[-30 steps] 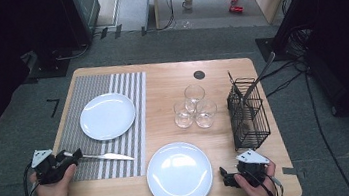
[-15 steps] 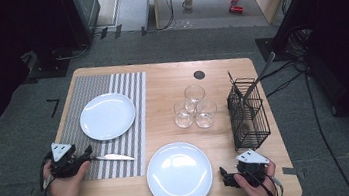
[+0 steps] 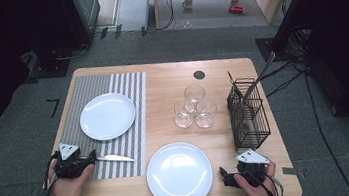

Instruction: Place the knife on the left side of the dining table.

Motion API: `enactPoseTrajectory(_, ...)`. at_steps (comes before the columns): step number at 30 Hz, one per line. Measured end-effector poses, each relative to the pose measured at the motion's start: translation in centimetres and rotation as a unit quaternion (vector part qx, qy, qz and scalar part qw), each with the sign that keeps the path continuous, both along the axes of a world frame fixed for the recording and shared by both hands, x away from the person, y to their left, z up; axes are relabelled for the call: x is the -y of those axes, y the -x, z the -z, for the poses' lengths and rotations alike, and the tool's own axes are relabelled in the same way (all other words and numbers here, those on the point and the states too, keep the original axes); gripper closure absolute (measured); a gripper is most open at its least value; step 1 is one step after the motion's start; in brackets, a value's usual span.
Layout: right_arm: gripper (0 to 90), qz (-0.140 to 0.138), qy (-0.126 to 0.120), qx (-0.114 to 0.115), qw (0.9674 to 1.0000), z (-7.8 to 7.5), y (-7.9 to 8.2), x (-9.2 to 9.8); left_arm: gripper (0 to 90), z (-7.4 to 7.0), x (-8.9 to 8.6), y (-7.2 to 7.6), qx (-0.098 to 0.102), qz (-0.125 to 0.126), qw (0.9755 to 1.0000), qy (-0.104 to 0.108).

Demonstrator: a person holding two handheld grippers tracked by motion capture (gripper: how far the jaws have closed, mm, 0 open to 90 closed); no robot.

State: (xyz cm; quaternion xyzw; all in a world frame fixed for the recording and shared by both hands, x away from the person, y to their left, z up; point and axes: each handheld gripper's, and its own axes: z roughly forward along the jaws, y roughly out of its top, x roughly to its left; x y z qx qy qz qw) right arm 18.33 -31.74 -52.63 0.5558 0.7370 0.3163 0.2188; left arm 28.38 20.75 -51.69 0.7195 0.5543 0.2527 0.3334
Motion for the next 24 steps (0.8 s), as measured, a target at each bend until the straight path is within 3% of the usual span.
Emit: enactPoseTrajectory(24, 0.0, 0.000, 0.000, 0.000, 1.0000, 0.00, 0.00, -0.01, 40.3, -0.08, -0.32, 0.51, -0.003, -0.002, 0.9999, 0.011)
